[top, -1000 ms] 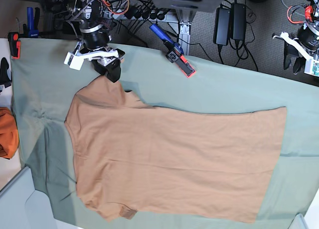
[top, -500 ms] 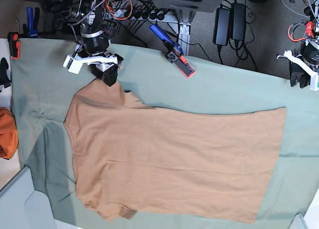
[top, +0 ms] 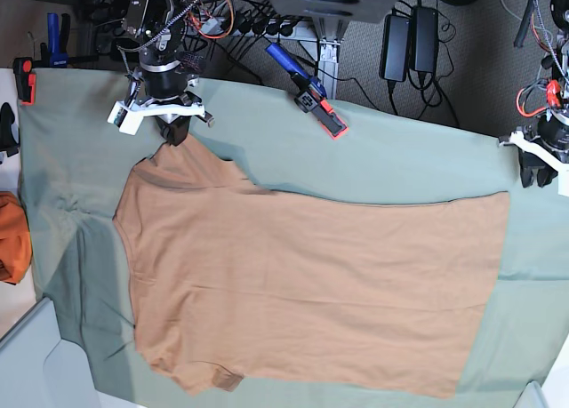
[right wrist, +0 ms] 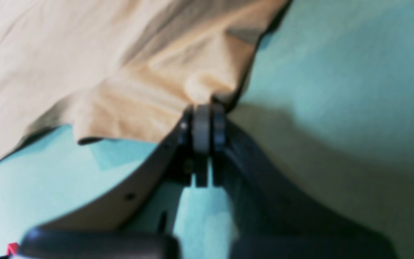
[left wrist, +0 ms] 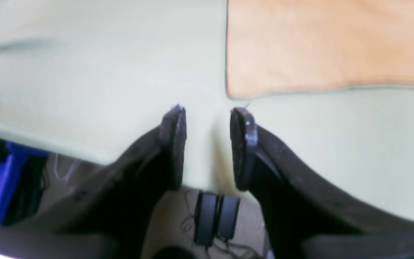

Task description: Fold the T-shirt properly

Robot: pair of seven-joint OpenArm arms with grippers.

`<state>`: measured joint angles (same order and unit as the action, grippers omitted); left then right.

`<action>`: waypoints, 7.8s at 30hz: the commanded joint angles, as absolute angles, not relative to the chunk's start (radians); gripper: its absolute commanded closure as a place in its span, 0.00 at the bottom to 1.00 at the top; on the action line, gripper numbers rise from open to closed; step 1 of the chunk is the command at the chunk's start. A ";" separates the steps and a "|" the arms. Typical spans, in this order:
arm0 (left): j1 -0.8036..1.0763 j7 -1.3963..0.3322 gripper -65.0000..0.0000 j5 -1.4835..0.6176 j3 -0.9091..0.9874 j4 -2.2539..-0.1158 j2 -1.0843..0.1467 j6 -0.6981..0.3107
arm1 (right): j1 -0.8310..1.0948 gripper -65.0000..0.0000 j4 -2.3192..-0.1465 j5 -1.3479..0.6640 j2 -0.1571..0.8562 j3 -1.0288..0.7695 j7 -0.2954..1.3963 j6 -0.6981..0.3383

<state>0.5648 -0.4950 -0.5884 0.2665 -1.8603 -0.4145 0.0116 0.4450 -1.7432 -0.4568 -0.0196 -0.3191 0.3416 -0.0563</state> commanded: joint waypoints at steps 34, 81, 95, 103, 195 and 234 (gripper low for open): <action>0.391 -0.543 0.63 -0.643 0.257 -1.721 -0.332 -0.263 | 0.443 1.00 -1.758 -0.426 -0.012 -0.322 0.319 -0.045; 0.281 -0.602 1.00 -0.724 0.403 -1.537 -0.221 -0.268 | 0.445 1.00 -1.758 -0.331 -0.011 -0.323 0.338 -0.049; 0.344 -0.634 1.00 -0.932 0.420 -1.538 -0.319 -0.636 | 0.479 1.00 -1.828 -0.361 0.100 -0.364 0.450 -0.075; 0.327 -0.663 1.00 -0.999 0.464 -1.538 -0.333 -0.641 | 0.506 1.00 -1.945 -0.408 0.100 -0.387 0.457 -0.083; -0.144 -0.844 0.37 -1.013 0.463 -1.143 -0.439 -0.574 | -0.222 0.32 -1.432 -0.460 0.255 -0.592 0.761 -0.285; -0.034 -0.855 0.37 -1.147 0.466 -1.143 -0.401 -0.622 | -0.207 0.85 -1.253 -0.551 0.099 -0.665 0.648 -0.273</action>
